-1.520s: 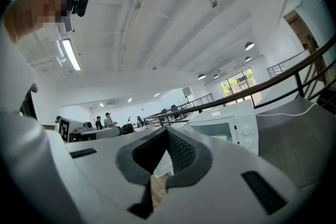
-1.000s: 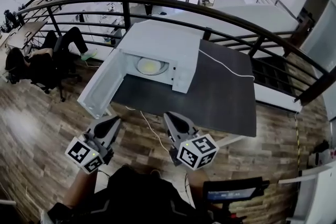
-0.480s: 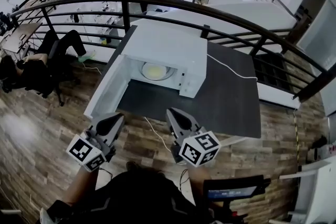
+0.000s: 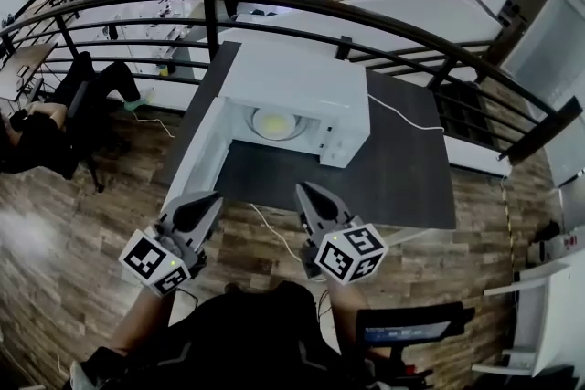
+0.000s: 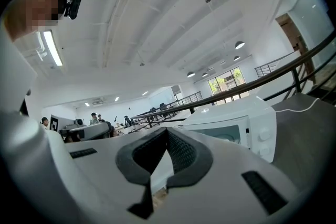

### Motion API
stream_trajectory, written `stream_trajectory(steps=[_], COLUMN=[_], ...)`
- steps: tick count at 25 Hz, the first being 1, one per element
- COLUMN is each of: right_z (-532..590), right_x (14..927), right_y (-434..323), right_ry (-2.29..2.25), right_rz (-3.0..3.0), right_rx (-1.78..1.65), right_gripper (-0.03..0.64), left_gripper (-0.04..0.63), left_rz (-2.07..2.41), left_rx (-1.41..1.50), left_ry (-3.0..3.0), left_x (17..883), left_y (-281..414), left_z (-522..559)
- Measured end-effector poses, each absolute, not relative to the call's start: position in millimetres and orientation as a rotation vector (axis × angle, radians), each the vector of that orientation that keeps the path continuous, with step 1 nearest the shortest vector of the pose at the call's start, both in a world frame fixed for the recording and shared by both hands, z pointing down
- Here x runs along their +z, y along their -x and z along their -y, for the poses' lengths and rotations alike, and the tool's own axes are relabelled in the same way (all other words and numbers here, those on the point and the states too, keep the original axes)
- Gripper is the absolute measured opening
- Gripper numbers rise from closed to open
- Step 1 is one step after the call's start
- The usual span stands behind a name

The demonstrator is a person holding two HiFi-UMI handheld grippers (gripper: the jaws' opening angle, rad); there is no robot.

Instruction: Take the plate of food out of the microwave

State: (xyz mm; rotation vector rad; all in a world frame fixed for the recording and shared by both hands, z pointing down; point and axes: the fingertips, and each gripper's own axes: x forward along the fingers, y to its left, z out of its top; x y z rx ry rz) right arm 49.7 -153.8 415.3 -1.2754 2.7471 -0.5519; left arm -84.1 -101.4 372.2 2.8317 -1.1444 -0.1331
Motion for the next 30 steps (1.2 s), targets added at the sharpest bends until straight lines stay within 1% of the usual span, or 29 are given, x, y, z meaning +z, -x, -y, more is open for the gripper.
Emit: stream_trajectory(steps=[8,16,19,23,26,28,30], right_z=[173.5,232.5,254.6,282.9,301.4,310.6,318.1], right_x=[409.5,438.6,446.4,460.4,475.6,486.8,498.6], right_y=[-30.6,-38.3,-37.6,-40.6,-46.4,-47.7,-48.0], right_ry=[1.295,1.292,1.295,1.295,1.322,1.322,1.314], right_rz=[-2.75,-2.736,-2.751,-2.746,-2.72,-2.71,-2.696], right_rx=[-0.572,-0.649,-0.655,-0.704,-0.76,-0.803,-0.861], right_gripper=[0.0,0.0,0.0,0.0,0.0,0.0,0.025], left_gripper=[0.005,0.005,0.005,0.005,0.005,0.005,0.005], left_rz=[1.135,1.194,1.239,1.256,1.301,1.319,1.329], left_rx=[-0.178,-0.208,-0.152,-0.178,-0.098,-0.098,-0.1], left_ry=[-2.834,-2.803,-2.779,-2.781,-2.761,-2.757,-2.765], left_x=[361.8,360.2,366.3,358.5,368.3,368.6,366.5], left_y=[105.0,94.6,95.1,89.8,92.1,91.9,90.4], left_z=[114.6,154.6,170.1,191.2,203.6,209.1,212.4])
